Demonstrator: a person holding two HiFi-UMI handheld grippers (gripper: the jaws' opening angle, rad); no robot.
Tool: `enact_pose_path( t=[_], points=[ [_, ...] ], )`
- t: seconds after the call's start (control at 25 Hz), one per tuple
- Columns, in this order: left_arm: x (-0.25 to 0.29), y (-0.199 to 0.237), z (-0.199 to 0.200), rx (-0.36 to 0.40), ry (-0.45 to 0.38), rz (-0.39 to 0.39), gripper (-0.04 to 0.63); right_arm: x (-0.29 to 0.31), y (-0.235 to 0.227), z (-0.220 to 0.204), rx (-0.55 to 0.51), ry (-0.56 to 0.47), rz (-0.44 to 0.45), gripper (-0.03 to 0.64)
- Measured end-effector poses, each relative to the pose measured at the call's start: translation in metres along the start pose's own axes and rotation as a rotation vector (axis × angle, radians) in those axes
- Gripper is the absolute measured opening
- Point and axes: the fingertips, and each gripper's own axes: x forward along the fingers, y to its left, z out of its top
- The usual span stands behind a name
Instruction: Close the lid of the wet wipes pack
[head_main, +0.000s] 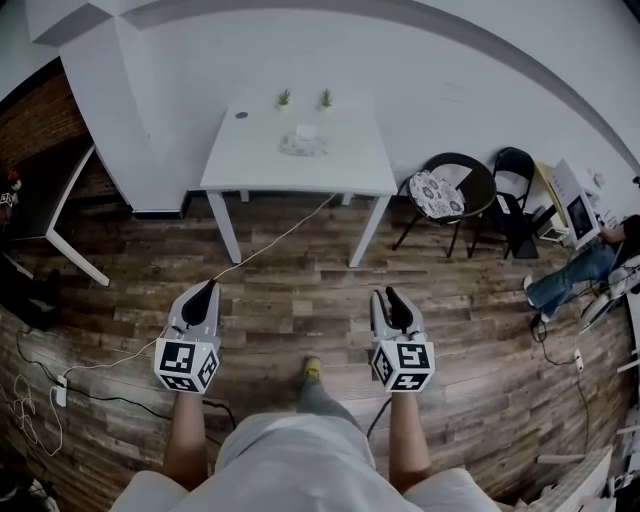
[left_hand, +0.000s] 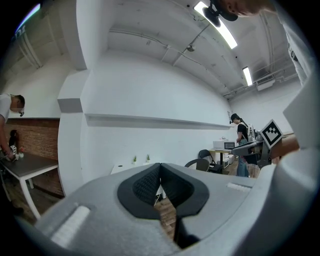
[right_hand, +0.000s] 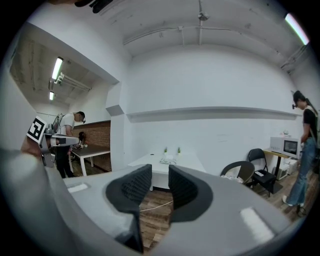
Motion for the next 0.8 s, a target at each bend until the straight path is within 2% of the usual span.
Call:
enact_pose_path(
  t=[0.2, 0.6, 0.8],
  points=[
    [0.055, 0.007, -0.009, -0.010, 0.034, 0.013, 0.008, 0.049, -0.034, -0.002, 0.010, 0.025, 0.005, 0.110],
    [0.182, 0.012, 0.004, -0.022, 0.046, 0.031, 0.008, 0.154, -0.107, 0.020, 0.005, 0.036, 0.028, 0.110],
    [0.228, 0.011, 0.008, -0.014, 0.048, 0.040, 0.009, 0.198, -0.130, 0.028, 0.004, 0.034, 0.056, 0.110]
  ],
)
